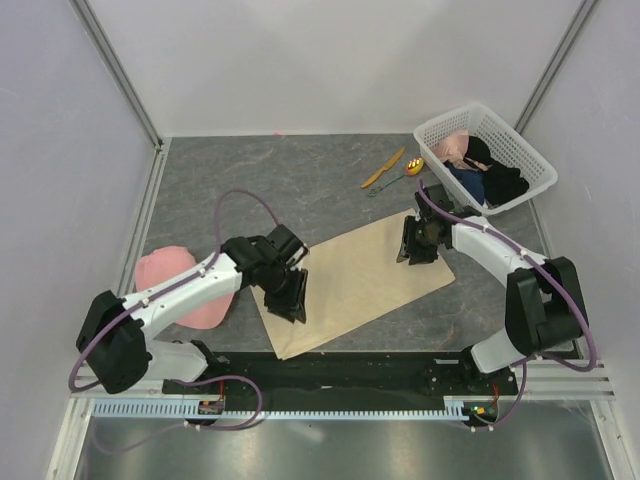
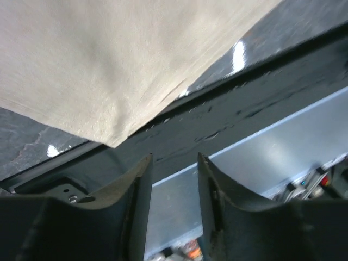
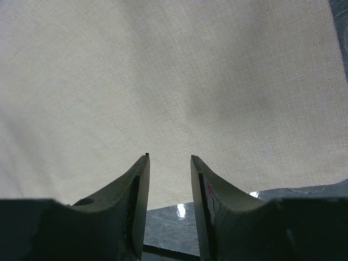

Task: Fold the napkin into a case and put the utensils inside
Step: Fold and flatten the napkin at the center of the board, then smooth out the rectangle-folded napkin at the center of the board.

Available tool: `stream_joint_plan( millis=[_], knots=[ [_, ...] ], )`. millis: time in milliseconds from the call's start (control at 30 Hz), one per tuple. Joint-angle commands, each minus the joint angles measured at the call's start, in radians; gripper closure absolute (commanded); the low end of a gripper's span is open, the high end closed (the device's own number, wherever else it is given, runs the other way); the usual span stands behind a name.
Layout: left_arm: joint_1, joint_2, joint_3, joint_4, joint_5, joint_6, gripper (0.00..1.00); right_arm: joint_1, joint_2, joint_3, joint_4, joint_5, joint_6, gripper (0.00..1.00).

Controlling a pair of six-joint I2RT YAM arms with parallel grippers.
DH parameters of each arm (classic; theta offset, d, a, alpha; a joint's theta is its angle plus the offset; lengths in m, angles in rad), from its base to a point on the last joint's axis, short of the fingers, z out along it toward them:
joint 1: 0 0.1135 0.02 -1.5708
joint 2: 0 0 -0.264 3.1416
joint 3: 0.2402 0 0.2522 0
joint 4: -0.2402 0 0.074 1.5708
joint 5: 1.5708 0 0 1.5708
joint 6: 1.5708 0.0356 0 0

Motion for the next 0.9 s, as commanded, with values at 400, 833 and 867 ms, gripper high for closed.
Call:
stream_joint_plan(
  millis=[400, 833, 867],
  knots=[
    [0.291, 0.541, 0.344, 0.151, -0.235, 0.102, 0.84, -0.13, 0.06, -0.11, 0.113, 0.092, -0.047, 0.69],
    [0.311, 0.577, 0.626, 0.116, -0.332, 0.217, 0.75, -0.125, -0.006, -0.078, 0.044, 0.109, -0.079, 0.69],
    [0.311, 0.53, 0.577, 0.11, -0.326, 0.188, 0.7, -0.118, -0.014, -0.046, 0.033, 0.115, -0.084, 0.66]
  ],
)
